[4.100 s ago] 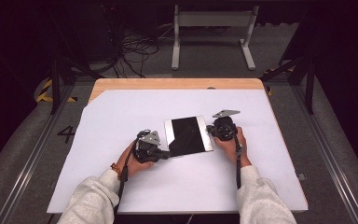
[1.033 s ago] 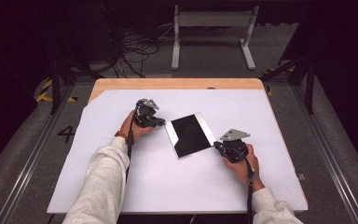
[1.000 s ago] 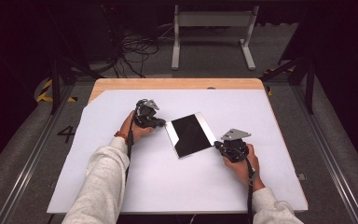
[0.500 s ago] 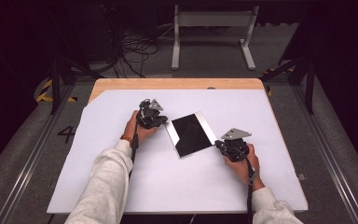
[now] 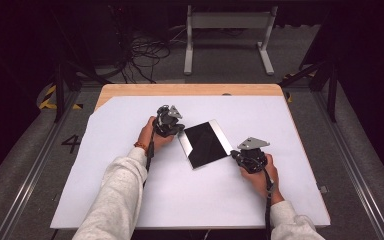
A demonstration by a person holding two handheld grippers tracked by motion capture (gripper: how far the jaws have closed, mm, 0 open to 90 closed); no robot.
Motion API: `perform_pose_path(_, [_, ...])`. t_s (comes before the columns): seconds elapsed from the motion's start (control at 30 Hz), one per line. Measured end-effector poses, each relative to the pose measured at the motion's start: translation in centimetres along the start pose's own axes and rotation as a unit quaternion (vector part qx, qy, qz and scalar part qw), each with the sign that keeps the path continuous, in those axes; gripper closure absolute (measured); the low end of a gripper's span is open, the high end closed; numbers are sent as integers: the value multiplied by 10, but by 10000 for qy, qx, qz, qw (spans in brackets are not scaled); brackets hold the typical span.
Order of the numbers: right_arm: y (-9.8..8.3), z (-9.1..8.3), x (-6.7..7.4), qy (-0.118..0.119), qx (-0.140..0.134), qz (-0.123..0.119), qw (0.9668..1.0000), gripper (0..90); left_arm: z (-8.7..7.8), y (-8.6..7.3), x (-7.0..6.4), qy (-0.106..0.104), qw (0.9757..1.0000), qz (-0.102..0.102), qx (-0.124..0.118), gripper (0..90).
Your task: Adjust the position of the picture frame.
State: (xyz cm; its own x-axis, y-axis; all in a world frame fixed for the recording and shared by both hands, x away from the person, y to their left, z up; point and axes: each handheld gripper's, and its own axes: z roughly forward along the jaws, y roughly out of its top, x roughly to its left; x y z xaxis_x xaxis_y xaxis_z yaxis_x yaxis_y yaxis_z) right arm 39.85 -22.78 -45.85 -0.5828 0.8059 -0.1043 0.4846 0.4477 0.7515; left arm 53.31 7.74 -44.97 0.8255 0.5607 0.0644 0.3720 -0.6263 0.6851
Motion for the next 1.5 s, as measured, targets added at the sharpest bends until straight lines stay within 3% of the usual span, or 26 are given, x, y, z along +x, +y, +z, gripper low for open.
perform_pose_path(0.1, [0,0,-1,19,-14,29,10000,900,2,-8,9,-86,9996,-261,-46,900])
perform_pose_path(0.2, [0,0,-2,36,0,34,10000,900,2,-9,10,-138,9995,-265,-78,899])
perform_pose_path(0.47, [0,0,-4,-22,23,58,10000,900,1,-13,13,-667,9969,-398,-130,900])
perform_pose_path(0.63, [0,1,-10,-33,18,169,9999,900,-3,-13,6,-719,9972,-181,-22,900])
perform_pose_path(0.77, [0,1,-13,-38,2,248,9997,900,-7,-18,1,-789,9967,-199,-51,900])
perform_pose_path(0.87, [1,3,-14,-19,11,238,9997,900,-11,-21,-4,-855,9963,-103,-12,900])
perform_pose_path(1.03, [4,6,-16,133,-11,316,9994,900,-15,-24,-13,-773,9970,53,14,900])
perform_pose_path(1.13, [7,8,-15,43,37,263,9996,900,-18,-29,-16,-857,9963,-60,-24,900])
perform_pose_path(1.33, [8,11,-19,79,12,392,9992,900,-24,-37,-24,-929,9955,-126,-103,900])
perform_pose_path(1.5, [9,14,-25,233,-4,535,9983,900,-31,-44,-34,-967,9953,-50,-94,900])
